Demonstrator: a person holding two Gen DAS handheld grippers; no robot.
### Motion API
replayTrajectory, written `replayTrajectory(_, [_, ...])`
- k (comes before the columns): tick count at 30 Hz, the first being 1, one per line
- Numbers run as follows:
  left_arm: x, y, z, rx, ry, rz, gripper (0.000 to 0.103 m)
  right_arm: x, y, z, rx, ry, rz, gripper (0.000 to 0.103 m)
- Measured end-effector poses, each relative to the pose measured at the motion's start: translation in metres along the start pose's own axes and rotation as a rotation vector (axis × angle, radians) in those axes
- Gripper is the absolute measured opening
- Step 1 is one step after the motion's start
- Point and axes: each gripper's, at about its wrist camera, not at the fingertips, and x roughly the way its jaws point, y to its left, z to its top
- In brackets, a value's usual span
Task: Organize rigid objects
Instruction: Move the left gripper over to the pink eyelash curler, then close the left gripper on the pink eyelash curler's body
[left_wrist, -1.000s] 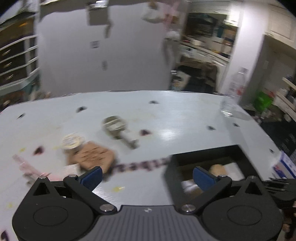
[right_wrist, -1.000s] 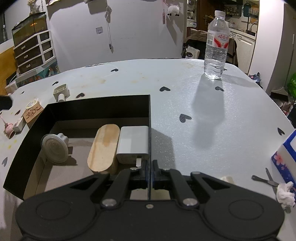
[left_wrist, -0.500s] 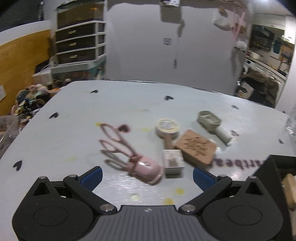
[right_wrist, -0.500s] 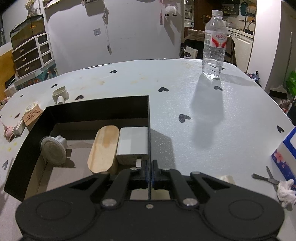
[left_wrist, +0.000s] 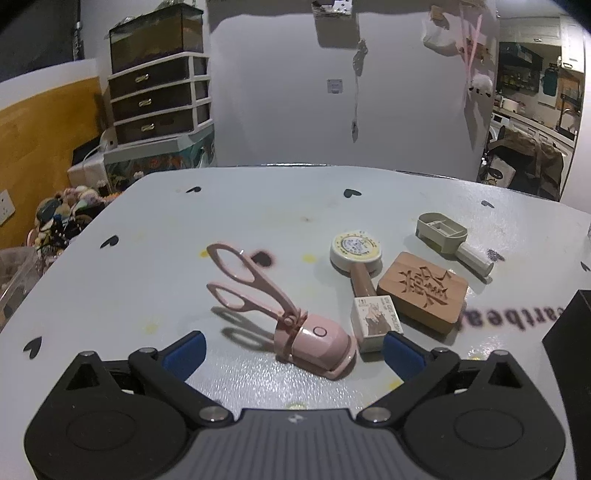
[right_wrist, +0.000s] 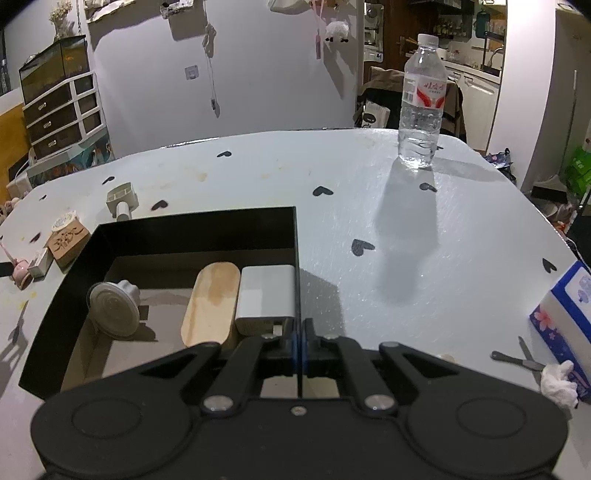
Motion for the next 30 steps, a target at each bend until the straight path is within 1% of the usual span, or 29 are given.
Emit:
replayTrajectory(5, [0.011, -0.001, 0.0, 0.022, -0.018, -0.014, 0.089, -0.003, -0.003, -0.002, 0.022, -0.017, 0.016, 0.003])
replayTrajectory(7, [0.016, -0.003, 0.0, 0.038, -0.024, -0.024, 0.088, -0.002, -0.004, -0.002, 0.035, -0.009, 0.016, 0.003])
replayTrajectory(10, [0.022, -0.006, -0.002, 0.079, -0.041, -0.042, 0.081, 0.001, -0.002, -0.003, 0.034, 0.009, 0.007, 0.003])
replayTrajectory(13, [0.023, -0.005, -0.001, 0.103, -0.06, -0.087, 0.068, 0.002, -0.001, -0.005, 0.034, 0.019, 0.002, 0.003])
replayTrajectory(14, [0.023, -0.005, 0.0, 0.116, -0.06, -0.103, 0.067, 0.002, -0.001, -0.005, 0.035, 0.021, 0.002, 0.003])
replayTrajectory(18, [0.023, -0.004, -0.002, 0.165, -0.061, -0.151, 0.067, 0.001, -0.002, -0.005, 0.034, 0.02, 0.003, 0.003])
replayTrajectory(20, [0.024, -0.003, -0.004, 0.185, -0.049, -0.162, 0.067, 0.001, -0.002, -0.005, 0.033, 0.02, 0.005, 0.004])
replayTrajectory(28, [0.029, 0.002, -0.013, 0.252, -0.011, -0.146, 0.067, 0.001, -0.002, -0.005, 0.023, 0.02, 0.009, 0.004])
replayTrajectory(30, [0.031, -0.001, -0.013, 0.282, -0.021, -0.141, 0.067, 0.001, -0.002, -0.004, 0.022, 0.021, 0.011, 0.003])
